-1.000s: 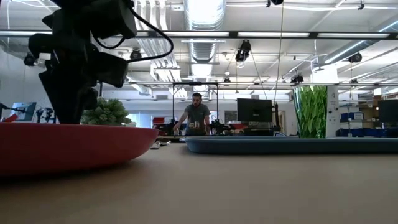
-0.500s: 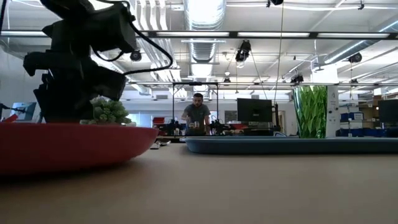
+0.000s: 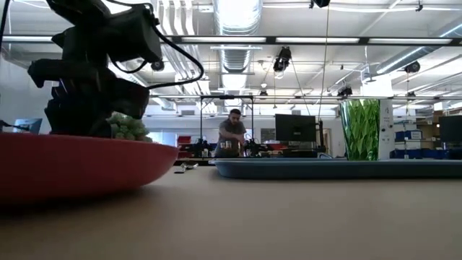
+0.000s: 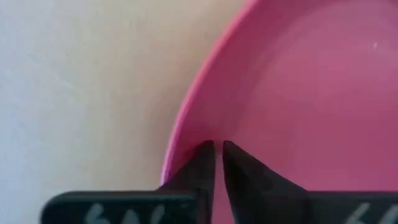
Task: Pick and place plate/cup/fork/spoon on tray
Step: Put the pink plate on the blue tray
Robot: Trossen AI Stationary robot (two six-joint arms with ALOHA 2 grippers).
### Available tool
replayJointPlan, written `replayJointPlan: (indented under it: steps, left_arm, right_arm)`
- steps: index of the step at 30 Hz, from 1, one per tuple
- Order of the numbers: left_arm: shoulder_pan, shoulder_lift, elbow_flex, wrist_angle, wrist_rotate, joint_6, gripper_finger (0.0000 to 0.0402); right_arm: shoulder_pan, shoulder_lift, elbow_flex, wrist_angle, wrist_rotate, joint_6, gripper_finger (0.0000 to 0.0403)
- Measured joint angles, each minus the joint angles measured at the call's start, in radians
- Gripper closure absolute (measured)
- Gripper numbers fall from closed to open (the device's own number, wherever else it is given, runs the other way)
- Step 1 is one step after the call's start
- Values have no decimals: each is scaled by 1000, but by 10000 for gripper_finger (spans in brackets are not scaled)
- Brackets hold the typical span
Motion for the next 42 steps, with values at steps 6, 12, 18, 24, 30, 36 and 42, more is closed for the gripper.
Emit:
replayJointPlan:
  steps: [6, 12, 18, 24, 30, 36, 42]
  left_arm:
    - [-2, -1, 15, 24, -26, 4, 401]
    - [-2, -2, 83, 25, -128, 36, 401]
    - [-1, -3, 147, -22, -146, 82, 401]
    - [-1, -5, 151, -55, -132, 107, 402]
    - [-1, -7, 151, -90, -118, 107, 400]
    - [-1, -9, 159, -148, -116, 107, 351]
    - [-1, -9, 160, -155, -115, 83, 276]
  right_arm:
    - [0, 0, 0, 0, 0, 0, 305]
    - [0, 0, 0, 0, 1, 0, 305]
    - [0, 0, 0, 0, 2, 0, 305]
    - [0, 0, 0, -8, 16, 0, 305]
    - [0, 0, 0, -18, 16, 0, 305]
    - [0, 0, 0, -18, 16, 0, 305]
    - [0, 0, 0, -18, 16, 0, 305]
